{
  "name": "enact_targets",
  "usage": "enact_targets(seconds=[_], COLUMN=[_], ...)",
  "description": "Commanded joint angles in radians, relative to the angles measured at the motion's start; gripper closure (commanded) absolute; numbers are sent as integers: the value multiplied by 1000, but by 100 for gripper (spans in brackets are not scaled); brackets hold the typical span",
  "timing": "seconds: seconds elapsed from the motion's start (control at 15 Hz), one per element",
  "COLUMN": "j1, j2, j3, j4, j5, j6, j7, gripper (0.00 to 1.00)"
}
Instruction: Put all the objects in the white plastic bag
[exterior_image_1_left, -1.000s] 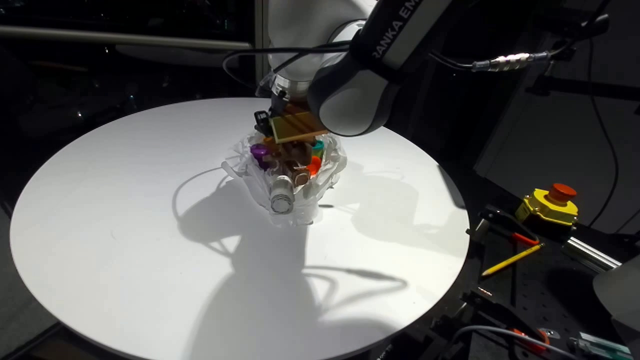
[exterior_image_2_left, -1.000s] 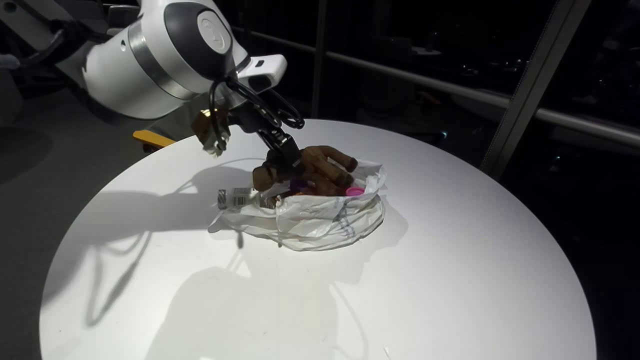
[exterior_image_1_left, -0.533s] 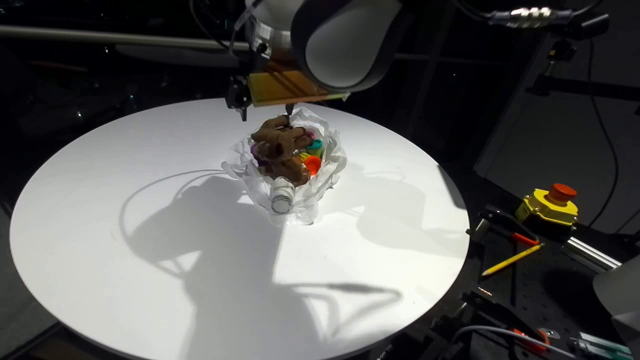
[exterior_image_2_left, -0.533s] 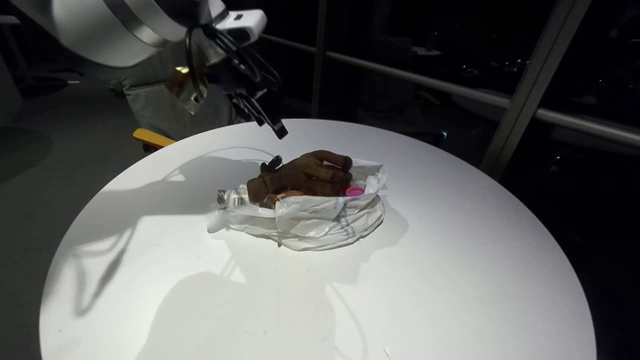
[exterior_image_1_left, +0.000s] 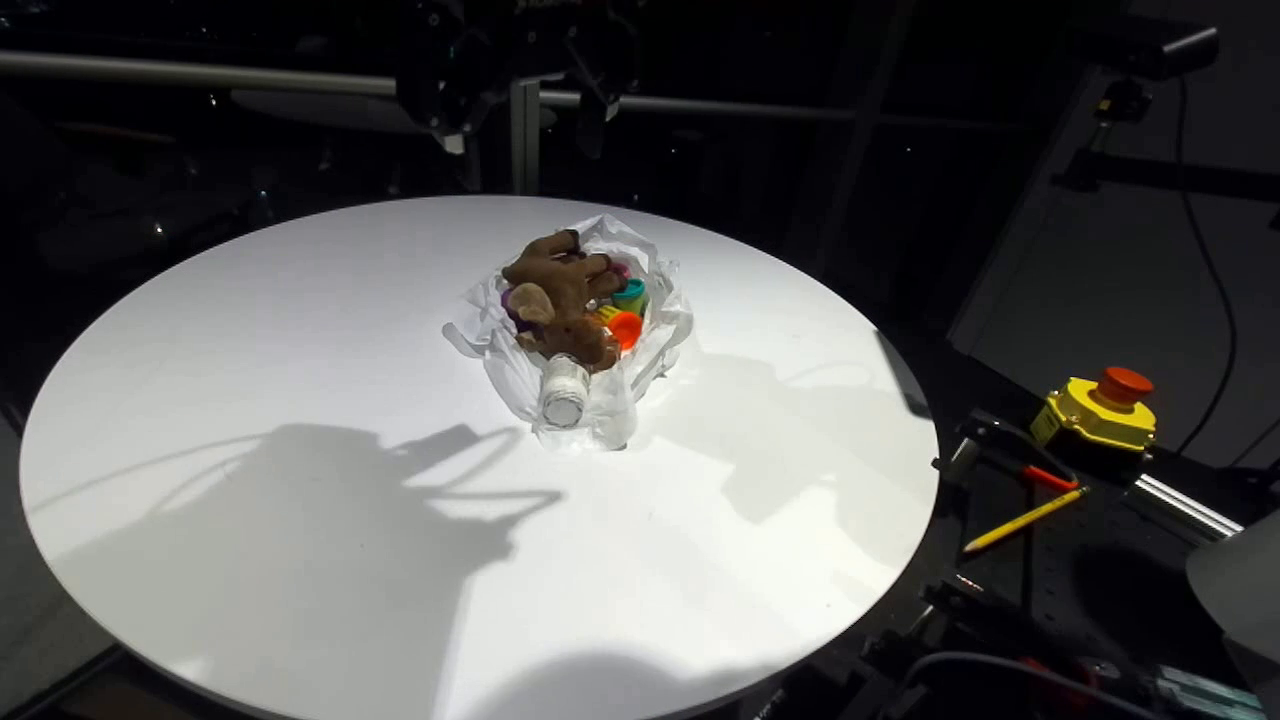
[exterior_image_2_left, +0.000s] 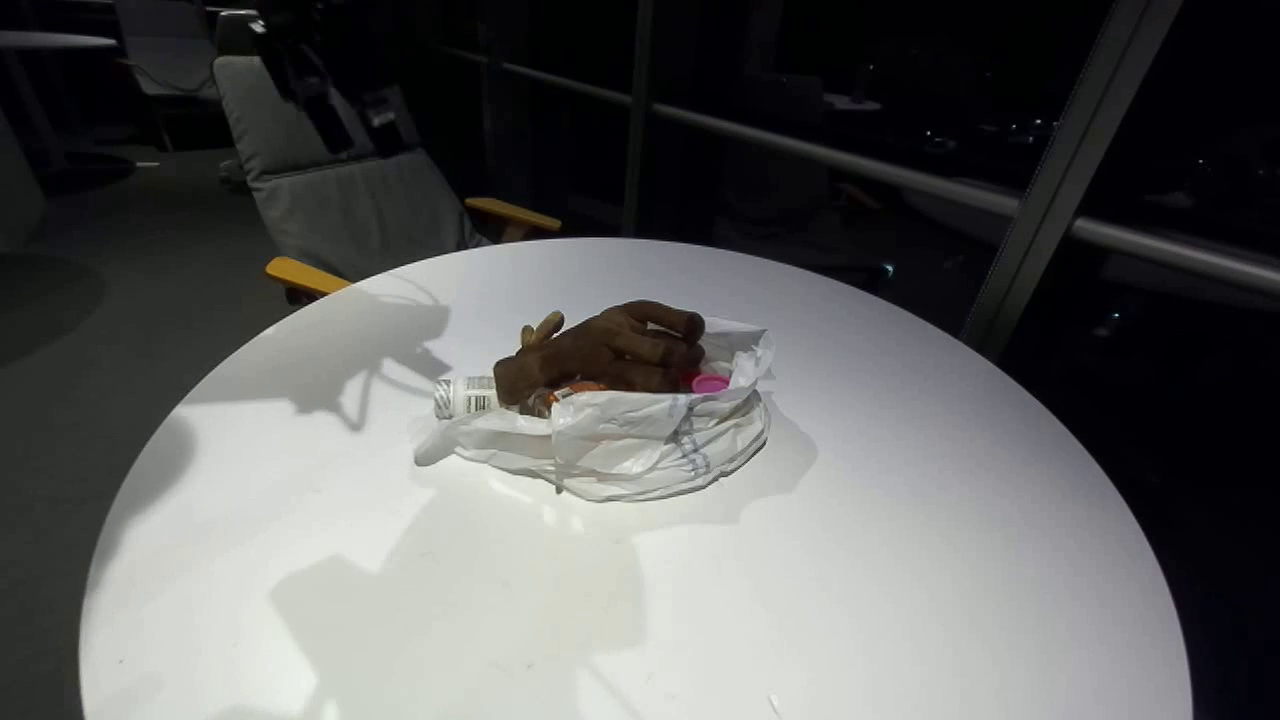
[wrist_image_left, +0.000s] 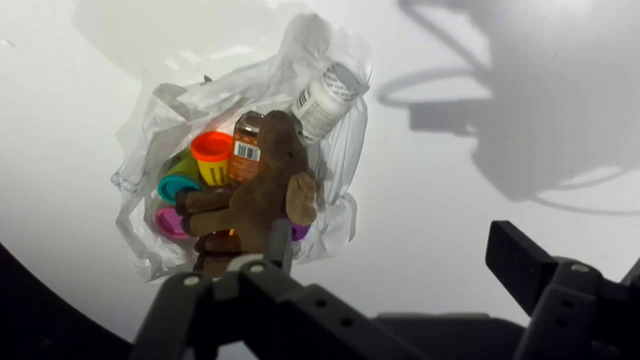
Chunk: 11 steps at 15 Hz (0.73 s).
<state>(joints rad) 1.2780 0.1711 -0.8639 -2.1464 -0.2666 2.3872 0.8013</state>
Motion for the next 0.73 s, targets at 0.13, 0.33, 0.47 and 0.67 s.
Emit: enact_targets(seconds=[0.13, 0.33, 0.47, 0.67], j1=[-32, -196, -217, -230], j2=[-360, -290, -341, -355], j3=[216, 396, 440, 440], j4=[-148, -138, -173, -187], j5=[-148, -79, -80, -80], j6=[-171, -135, -129, -125], j7=[7, -18, -15, -18], gripper=[0, 0, 0, 0])
